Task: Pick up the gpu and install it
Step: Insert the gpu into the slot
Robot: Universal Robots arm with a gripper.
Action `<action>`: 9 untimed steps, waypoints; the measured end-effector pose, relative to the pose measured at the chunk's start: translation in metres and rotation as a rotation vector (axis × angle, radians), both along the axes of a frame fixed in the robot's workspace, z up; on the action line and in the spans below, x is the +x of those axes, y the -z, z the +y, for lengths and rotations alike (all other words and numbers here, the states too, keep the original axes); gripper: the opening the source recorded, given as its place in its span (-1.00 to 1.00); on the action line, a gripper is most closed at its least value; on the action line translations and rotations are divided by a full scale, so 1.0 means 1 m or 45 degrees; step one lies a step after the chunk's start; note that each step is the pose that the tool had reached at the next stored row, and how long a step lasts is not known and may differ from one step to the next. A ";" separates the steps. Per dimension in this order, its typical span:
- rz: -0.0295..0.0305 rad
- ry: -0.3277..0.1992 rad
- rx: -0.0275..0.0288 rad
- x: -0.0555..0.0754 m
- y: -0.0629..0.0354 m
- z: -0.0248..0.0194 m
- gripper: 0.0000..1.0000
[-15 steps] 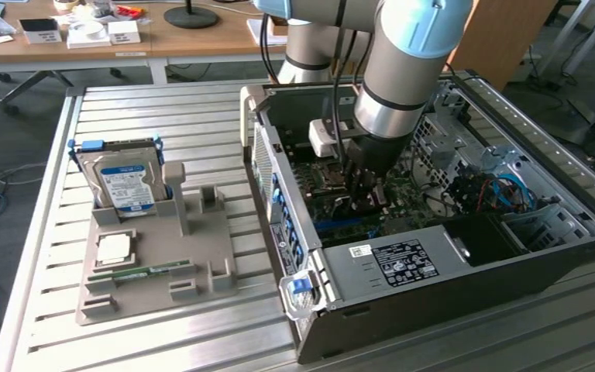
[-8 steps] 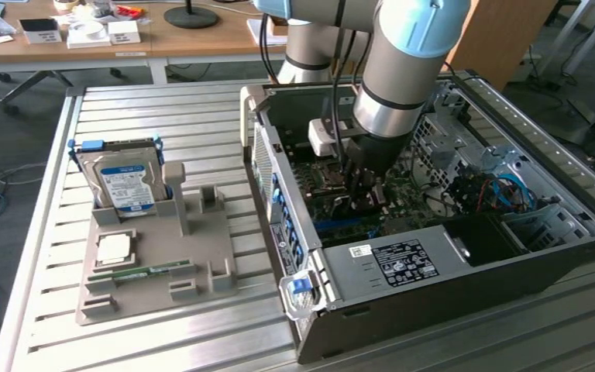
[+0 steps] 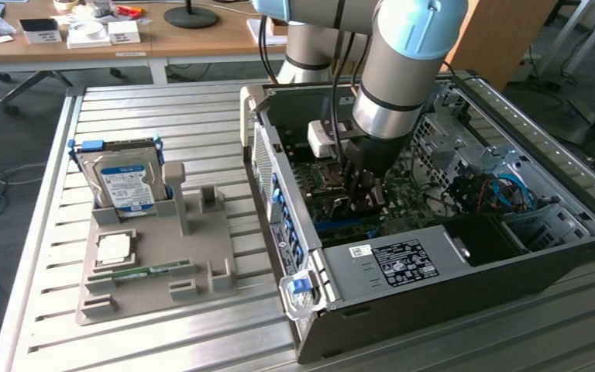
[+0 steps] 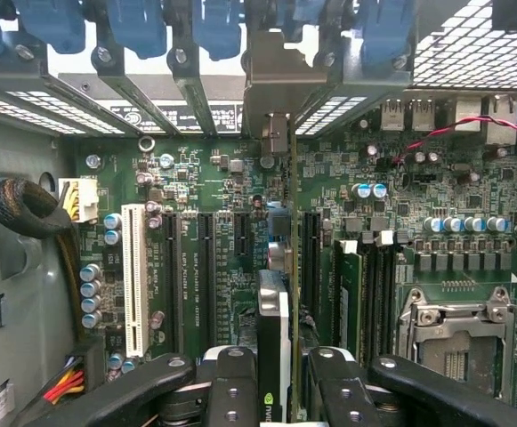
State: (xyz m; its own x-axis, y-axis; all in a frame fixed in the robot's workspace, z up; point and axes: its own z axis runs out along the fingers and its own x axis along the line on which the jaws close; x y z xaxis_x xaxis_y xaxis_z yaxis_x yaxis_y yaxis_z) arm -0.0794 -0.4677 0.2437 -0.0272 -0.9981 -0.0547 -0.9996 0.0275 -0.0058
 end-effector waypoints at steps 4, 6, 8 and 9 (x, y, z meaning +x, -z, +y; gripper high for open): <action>-0.0002 0.000 0.0002 0.000 0.0001 0.0000 -0.47; -0.0005 0.001 0.0000 -0.001 0.0001 0.0001 -0.47; -0.0019 0.000 0.0000 -0.002 0.0002 0.0004 -0.47; -0.0023 0.000 0.0001 -0.002 0.0002 0.0006 -0.47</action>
